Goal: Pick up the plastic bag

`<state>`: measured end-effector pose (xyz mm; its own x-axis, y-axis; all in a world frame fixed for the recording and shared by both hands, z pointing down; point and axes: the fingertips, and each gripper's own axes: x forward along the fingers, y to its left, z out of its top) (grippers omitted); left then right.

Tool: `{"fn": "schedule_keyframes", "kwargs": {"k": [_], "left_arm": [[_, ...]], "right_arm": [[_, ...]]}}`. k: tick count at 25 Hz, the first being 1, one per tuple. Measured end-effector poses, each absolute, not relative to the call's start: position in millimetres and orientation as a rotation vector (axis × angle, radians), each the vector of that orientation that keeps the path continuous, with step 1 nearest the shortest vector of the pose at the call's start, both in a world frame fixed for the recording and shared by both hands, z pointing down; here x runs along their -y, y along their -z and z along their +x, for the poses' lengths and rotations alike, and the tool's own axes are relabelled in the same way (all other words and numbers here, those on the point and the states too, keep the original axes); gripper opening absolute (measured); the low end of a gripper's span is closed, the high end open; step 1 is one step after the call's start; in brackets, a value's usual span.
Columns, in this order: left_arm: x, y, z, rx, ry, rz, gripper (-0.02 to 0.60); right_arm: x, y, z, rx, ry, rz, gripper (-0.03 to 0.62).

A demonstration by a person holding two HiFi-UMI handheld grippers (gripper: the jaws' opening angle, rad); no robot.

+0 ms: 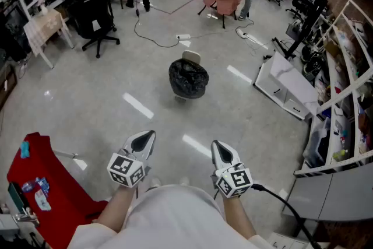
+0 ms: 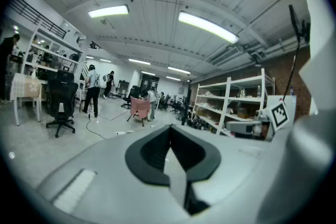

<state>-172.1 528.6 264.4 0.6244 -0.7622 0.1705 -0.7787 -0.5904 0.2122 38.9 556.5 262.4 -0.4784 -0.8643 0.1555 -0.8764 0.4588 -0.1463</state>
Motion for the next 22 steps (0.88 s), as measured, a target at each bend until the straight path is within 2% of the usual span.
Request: {"fn": "schedule_keyframes", "kwargs": {"k": [9,22], "left_arm": [[-528,-270,-169,1.255,-0.111,2.570,0.003],[-526,-276,-132,1.278,-0.184,2.590,0.003]], "right_arm": [[-554,-267,40,2.638,-0.324,1.561,0.000],[-548,-273,75,2.662,-0.278,1.464,0.000]]}}
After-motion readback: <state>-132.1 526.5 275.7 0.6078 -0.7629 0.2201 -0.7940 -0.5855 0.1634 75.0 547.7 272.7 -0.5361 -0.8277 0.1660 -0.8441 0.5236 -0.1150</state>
